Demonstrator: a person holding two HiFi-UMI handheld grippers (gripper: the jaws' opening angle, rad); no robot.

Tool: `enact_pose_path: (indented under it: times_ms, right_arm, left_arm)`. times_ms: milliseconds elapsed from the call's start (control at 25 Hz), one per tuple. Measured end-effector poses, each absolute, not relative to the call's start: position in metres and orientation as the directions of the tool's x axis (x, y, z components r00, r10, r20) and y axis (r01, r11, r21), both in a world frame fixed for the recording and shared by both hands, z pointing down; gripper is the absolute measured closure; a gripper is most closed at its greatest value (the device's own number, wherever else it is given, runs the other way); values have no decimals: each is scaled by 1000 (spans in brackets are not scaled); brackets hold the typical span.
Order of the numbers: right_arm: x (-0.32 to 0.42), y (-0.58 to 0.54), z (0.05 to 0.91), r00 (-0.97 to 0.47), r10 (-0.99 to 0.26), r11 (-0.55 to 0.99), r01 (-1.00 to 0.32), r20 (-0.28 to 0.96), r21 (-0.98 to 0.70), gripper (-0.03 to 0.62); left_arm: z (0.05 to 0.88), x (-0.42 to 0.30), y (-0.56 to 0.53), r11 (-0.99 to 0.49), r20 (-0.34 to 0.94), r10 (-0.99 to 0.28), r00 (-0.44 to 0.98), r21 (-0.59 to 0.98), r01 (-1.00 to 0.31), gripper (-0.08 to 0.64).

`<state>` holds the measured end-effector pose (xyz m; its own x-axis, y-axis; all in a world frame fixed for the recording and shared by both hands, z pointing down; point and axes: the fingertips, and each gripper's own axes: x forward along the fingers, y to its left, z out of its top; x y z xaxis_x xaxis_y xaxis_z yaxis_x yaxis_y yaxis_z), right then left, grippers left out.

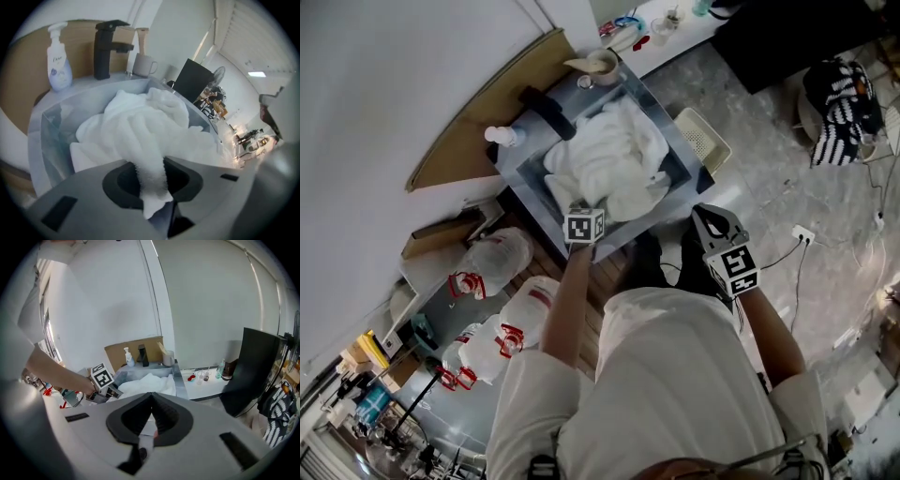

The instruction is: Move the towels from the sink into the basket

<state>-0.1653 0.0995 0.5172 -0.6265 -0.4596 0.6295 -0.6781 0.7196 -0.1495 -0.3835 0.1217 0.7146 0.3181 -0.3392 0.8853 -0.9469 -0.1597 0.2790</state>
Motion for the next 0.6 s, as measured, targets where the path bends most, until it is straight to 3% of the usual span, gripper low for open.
enact_pose_path:
  times_ms: [240,600]
  right_arm:
    - [-171,97,498,-640,-475,737,-664,604,-124,597]
    - [-167,112,477,-643,-495,761,-645,584,-65,597]
  left_arm:
    - [642,-370,122,-282,807,-486,337,220,-934,466]
    - [551,-355,101,-330,658,-653,375,199,-923,472]
